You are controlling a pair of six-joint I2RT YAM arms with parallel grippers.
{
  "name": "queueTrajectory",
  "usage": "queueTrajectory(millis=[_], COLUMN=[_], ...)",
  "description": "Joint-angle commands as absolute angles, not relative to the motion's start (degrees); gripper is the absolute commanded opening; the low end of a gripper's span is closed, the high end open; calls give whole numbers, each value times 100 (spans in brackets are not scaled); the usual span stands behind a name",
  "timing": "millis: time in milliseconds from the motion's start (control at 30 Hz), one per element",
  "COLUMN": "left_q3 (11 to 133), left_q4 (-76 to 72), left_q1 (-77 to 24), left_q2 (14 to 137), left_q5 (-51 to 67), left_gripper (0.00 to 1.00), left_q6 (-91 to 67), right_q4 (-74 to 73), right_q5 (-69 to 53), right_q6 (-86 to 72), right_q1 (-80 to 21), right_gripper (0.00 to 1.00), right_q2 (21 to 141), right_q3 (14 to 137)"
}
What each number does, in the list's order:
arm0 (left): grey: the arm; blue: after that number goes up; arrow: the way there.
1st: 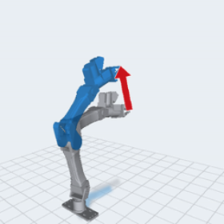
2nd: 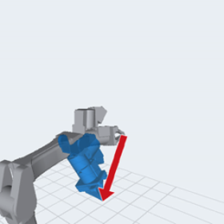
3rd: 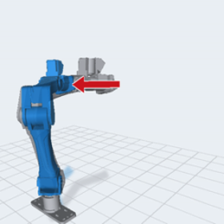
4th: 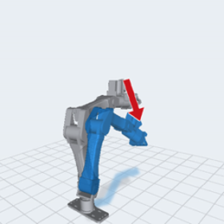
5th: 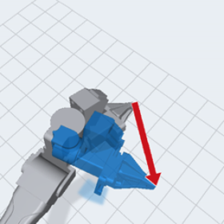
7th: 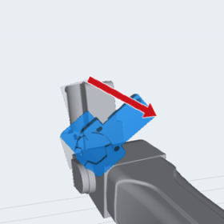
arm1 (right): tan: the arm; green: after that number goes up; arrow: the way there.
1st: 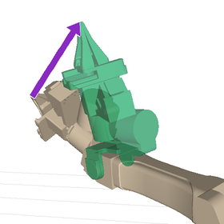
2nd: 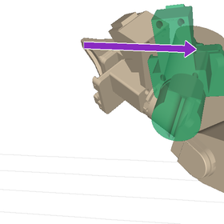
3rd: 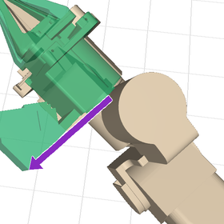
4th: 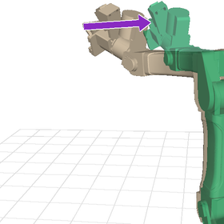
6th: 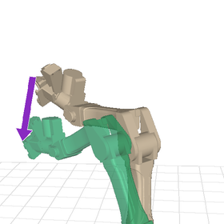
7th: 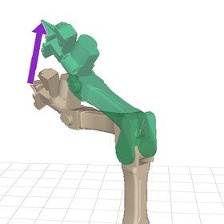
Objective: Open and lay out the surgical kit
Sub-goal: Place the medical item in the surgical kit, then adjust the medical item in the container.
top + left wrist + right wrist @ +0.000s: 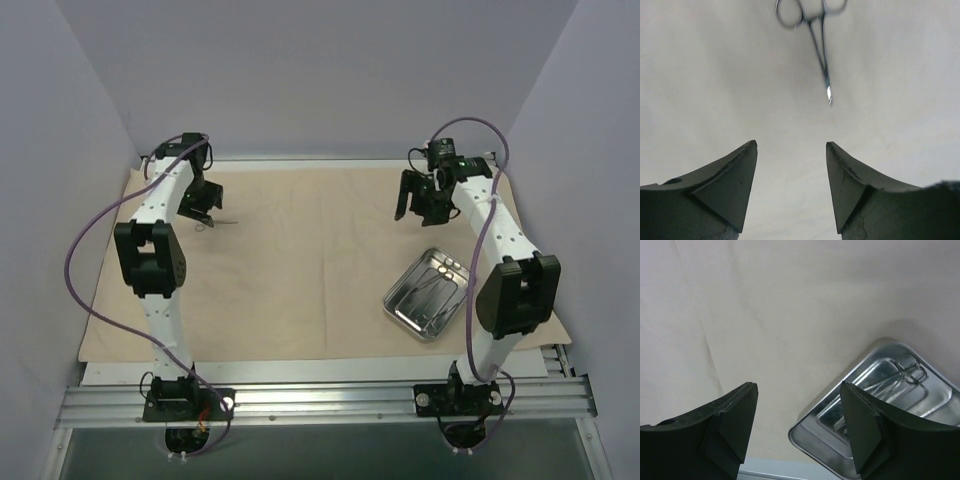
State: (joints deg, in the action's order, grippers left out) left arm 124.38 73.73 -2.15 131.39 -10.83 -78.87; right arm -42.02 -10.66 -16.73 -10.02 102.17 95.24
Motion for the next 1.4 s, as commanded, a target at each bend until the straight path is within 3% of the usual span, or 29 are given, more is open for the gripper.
queueTrajectory(millis=[0,233,433,667,767,833,967,1367], left_q3=[11367,10451,9600,9773,9791,9695,9484,9703], left_q4=[6649,6119,5248,5211,5195,5142,5054,5168], left_q1=[-614,-1458,-2135,-2224,-2285,-2373,-2399,-2373], left_q2=[11481,10547,9705,9492,9545,9554,9527,9782], left_q5=[-1091,173,1762,1864,1837,1881,1960,1863], left_gripper=[66,64,58,53,50,50,50,49], left_q6=[-6778,-4259,-3158,-2400,-2320,-2277,-2276,-2241], right_q4=[-4527,-4711,-4544,-3772,-3665,-3761,-4314,-4307], right_q5=[-641,-404,-632,-545,-579,-650,-852,-1072], right_q6=[-2284,-2215,-2197,-2715,-2918,-2971,-3207,-3559], right_q1=[-598,-317,174,325,325,316,290,-114], right_gripper=[67,64,54,35,19,20,37,38], right_q2=[9423,8808,8561,8376,8516,8587,8228,7875], right_q3=[8975,7876,7068,6267,6223,6231,6083,4861])
